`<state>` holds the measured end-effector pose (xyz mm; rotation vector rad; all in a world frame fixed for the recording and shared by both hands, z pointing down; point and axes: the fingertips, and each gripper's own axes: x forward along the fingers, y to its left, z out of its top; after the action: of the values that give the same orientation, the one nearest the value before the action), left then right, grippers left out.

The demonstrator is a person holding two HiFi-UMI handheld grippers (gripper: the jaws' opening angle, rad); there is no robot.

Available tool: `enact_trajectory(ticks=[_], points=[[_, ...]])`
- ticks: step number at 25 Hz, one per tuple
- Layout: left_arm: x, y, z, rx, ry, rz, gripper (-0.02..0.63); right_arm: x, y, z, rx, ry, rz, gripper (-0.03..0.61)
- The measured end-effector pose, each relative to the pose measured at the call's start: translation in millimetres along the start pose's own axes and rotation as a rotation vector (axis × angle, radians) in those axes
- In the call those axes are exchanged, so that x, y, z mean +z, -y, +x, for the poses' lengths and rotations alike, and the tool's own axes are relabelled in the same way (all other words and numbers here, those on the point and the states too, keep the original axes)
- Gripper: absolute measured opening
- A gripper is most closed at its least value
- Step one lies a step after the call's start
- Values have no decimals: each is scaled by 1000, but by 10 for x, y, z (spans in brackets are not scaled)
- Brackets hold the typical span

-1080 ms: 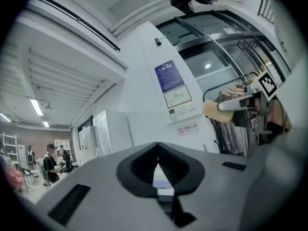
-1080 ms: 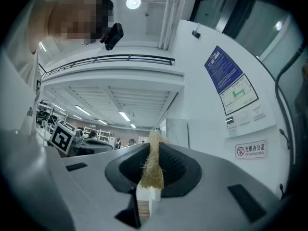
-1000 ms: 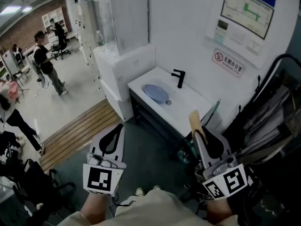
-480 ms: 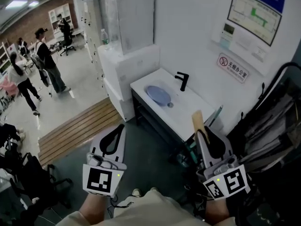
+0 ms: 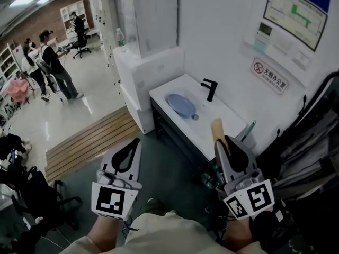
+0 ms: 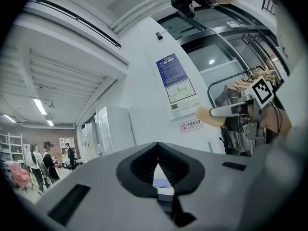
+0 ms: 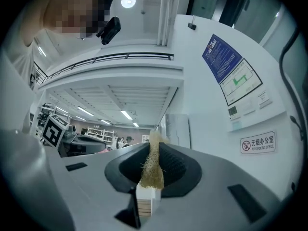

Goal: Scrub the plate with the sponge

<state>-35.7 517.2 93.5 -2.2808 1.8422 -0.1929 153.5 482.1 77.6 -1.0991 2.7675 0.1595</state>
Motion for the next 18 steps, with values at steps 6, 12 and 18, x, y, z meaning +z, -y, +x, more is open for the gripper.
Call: enact_trajectory(ticks=[6, 12, 18], points=[[-88, -17, 227, -3, 9, 7, 6, -168, 156, 107, -7, -22, -18, 67], [-168, -56, 582, -50, 41, -19, 6, -344, 323, 323, -15, -39, -25, 67], [-355, -348, 1065, -60, 15, -18, 6, -514, 524, 755, -30, -65, -29, 69]])
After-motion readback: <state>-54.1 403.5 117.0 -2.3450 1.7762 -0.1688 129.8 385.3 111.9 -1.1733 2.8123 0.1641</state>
